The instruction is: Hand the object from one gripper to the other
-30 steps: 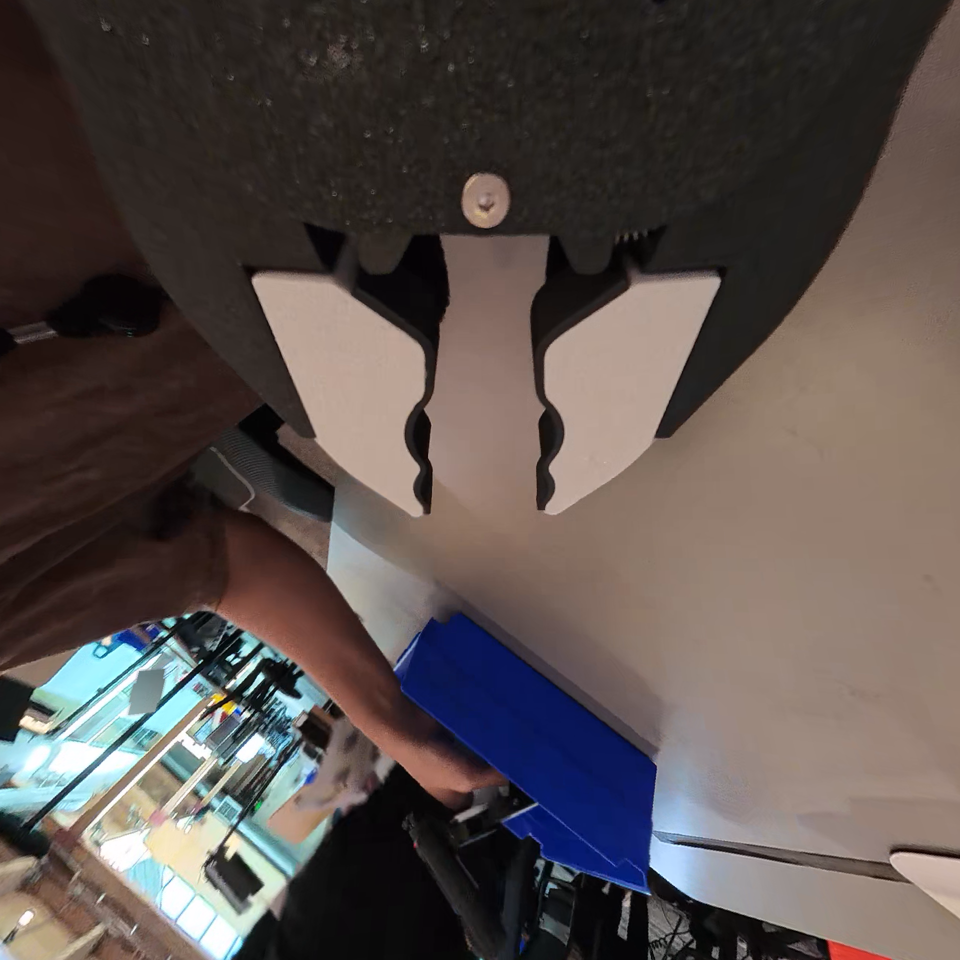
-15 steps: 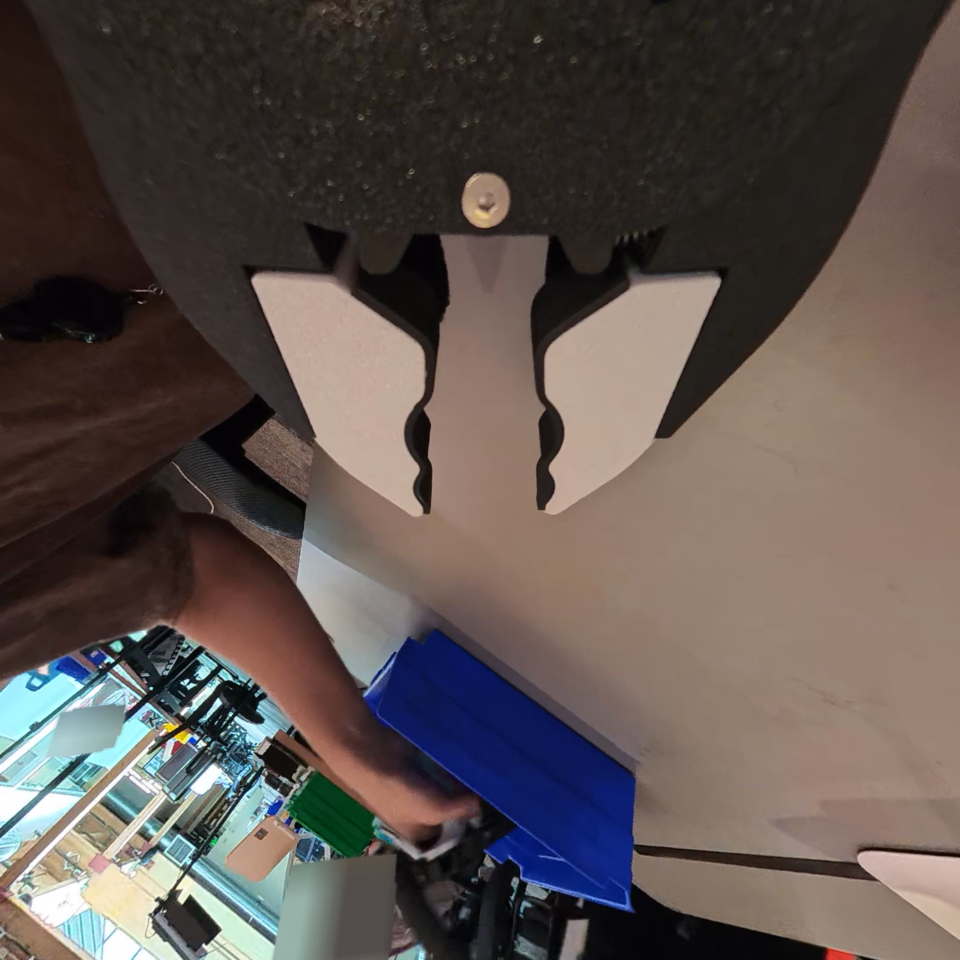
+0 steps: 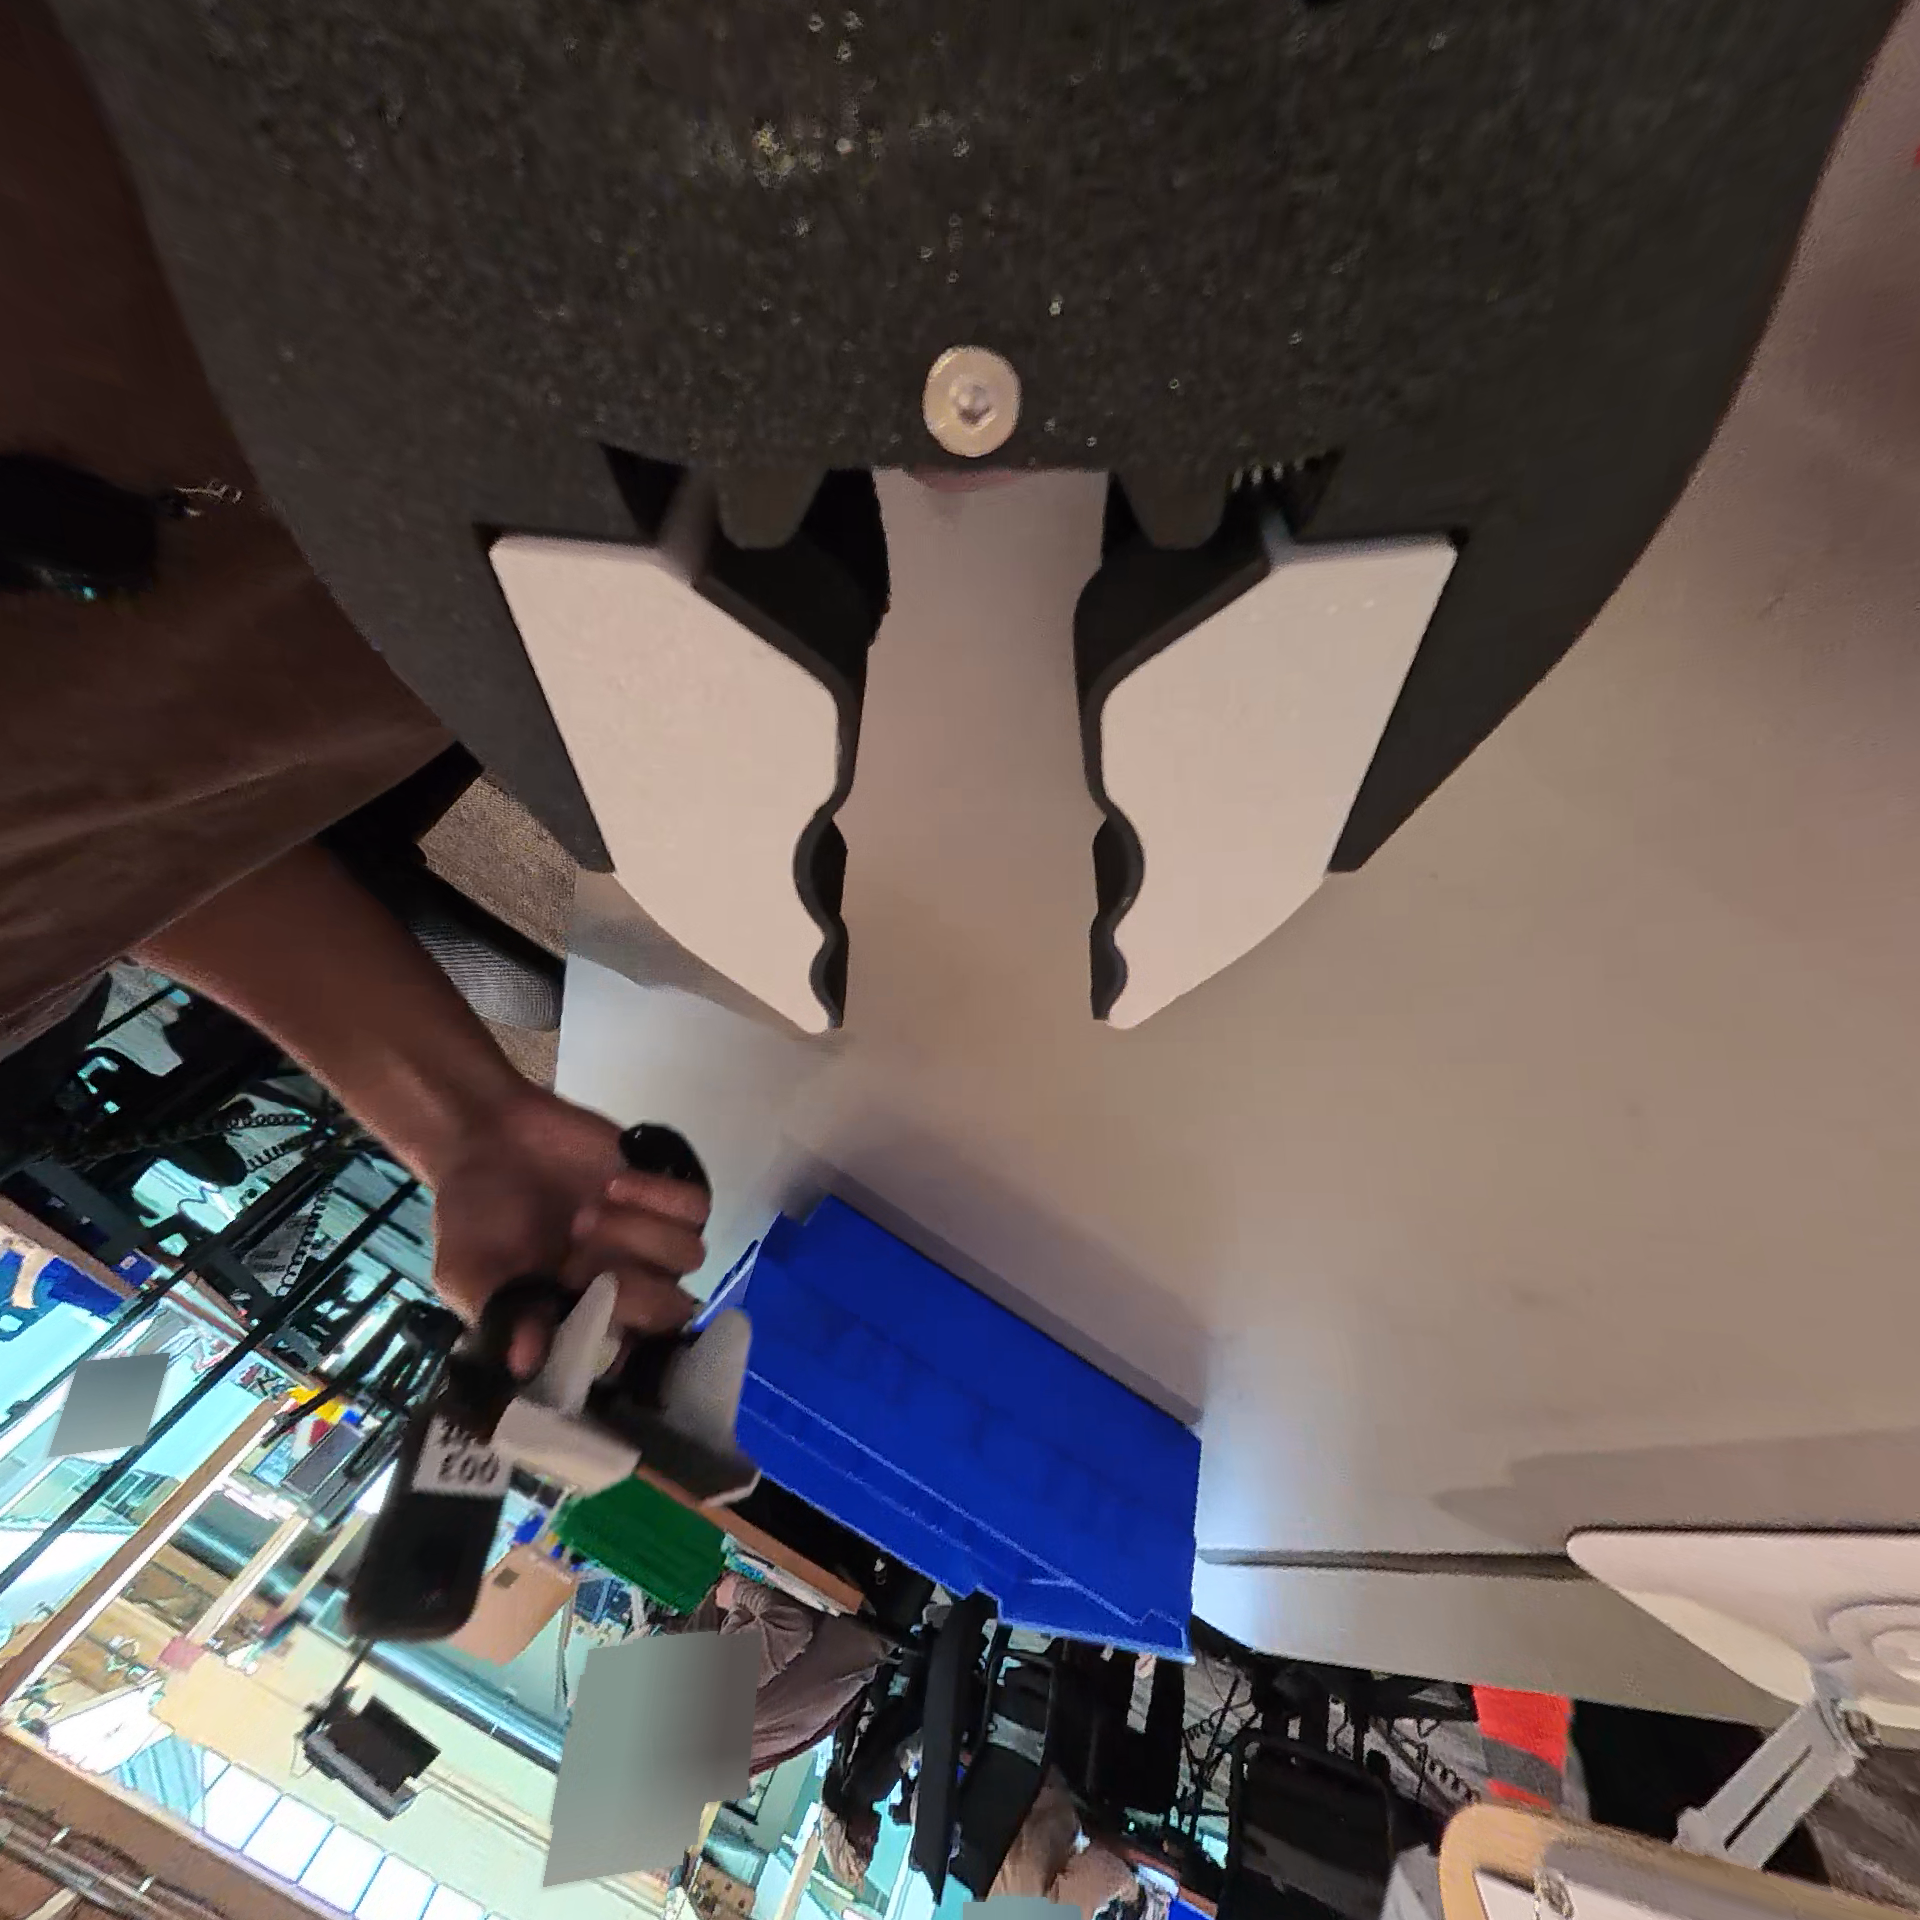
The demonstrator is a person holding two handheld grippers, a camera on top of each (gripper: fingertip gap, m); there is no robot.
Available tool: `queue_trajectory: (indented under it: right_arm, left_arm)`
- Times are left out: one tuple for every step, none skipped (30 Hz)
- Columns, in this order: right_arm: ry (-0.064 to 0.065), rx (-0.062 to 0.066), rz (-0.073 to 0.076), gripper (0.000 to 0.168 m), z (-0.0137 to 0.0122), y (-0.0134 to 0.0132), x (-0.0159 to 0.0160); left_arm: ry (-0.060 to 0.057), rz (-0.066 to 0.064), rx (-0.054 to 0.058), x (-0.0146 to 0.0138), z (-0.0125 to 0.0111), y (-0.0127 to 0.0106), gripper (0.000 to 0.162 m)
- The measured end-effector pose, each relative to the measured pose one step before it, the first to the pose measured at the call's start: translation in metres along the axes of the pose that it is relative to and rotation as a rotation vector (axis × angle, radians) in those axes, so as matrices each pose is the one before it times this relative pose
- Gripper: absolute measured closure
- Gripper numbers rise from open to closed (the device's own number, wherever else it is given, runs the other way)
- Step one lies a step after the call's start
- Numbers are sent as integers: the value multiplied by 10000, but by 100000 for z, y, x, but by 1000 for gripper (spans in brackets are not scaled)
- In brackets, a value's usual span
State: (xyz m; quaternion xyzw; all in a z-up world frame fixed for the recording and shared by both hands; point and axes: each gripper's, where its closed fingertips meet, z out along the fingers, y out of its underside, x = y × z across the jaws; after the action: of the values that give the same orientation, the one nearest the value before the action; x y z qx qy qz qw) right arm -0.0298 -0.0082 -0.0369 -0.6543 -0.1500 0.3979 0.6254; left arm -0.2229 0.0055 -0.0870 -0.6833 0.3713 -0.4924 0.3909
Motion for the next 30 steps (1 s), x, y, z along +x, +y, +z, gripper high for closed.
queue_trajectory:
  right_arm:
    - [-117,73,105,124,248,454,-217]
    - [-141,152,77,122,179,180,-316]
    - [-81,61,-28,121,134,218,-243]
    - [26,-96,-174,121,92,368,-92]
    - [128,-136,-227,121,65,398,54]
    - [85,-135,-191,121,77,351,-39]
    - [-3,-146,-129,121,97,293,-185]
    - [-37,-135,-103,121,104,229,-285]
    - [-8,-103,-130,121,124,185,-278]
    - [-7,-129,-138,122,146,253,-259]
    - [-31,-205,-131,122,166,376,-248]
    - [-36,-244,-114,122,165,442,-201]
    - [-27,-223,-117,122,169,427,-154]
    - [-32,-192,-107,122,157,388,-118]
    - [-60,-169,-68,122,151,313,-142]
    - [-87,-132,-44,122,134,246,-157]
    - [-79,-89,-8,122,113,172,-128]
    - [-49,-46,27,121,85,112,-77]
    - [-36,-33,47,121,62,82,-49]
    - [-40,-13,50,121,38,35,-42]
    - [-31,-6,45,121,15,18,-32]
    - [-16,-11,28,121,-4,16,-4]
    - [-1,-9,14,121,-18,22,40]
    - [-6,-8,32,121,-35,23,62]
    - [-17,-5,60,121,-50,14,55]
    - [-35,10,69,121,-56,-7,36]
    - [-34,26,72,121,-73,-26,34]
    - [-7,22,58,121,-83,-29,69]
    - [8,14,35,121,-74,-21,105]
    - [13,1,36,121,-67,6,102]
  left_arm:
    - [-40,87,41,39,-154,-214,117]
    - [-115,55,-4,-120,-225,-215,117]
    - [-92,-4,-18,-142,-302,-250,117]
    - [-48,-34,-63,-124,-382,-282,118]
    - [-82,-21,-51,-161,-472,-352,118]
    - [-152,58,-22,-213,-592,-424,118]
    - [-261,124,-24,-323,-727,-463,118]
    - [-382,158,-133,-532,-833,-376,118]
    - [-461,145,-313,-781,-935,-192,118]
    - [-516,94,-463,-1031,-997,-14,118]
    - [-597,45,-634,-1359,-1016,226,119]
    - [-621,17,-747,-1567,-971,449,119]
    - [-754,-88,-821,-1914,-843,653,120]
    - [-700,-140,-829,-1956,-604,771,119]
    - [-539,-84,-670,-1717,-337,633,117]
    - [-501,-47,-468,-1569,-145,443,117]
    - [-427,-85,-428,-1358,65,398,116]
    - [-371,-218,-411,-1164,272,342,115]
    - [-336,-413,-394,-997,463,286,111]
    - [-261,-557,-304,-775,579,98,110]
    - [-184,-572,-156,-521,641,-118,109]
    - [-114,-485,-195,-320,734,-46,106]
    - [-81,-395,-395,-231,870,216,99]
    - [-135,-345,-426,-296,911,207,93]
    - [-135,-284,-298,-296,874,40,92]
    - [-77,-195,-213,-209,807,-64,92]
    - [-45,-128,-192,-171,712,-87,92]
    - [-99,-122,-177,-242,620,-63,92]
    - [-156,-97,-235,-298,544,56,91]
    - [-109,-44,-250,-179,469,97,91]
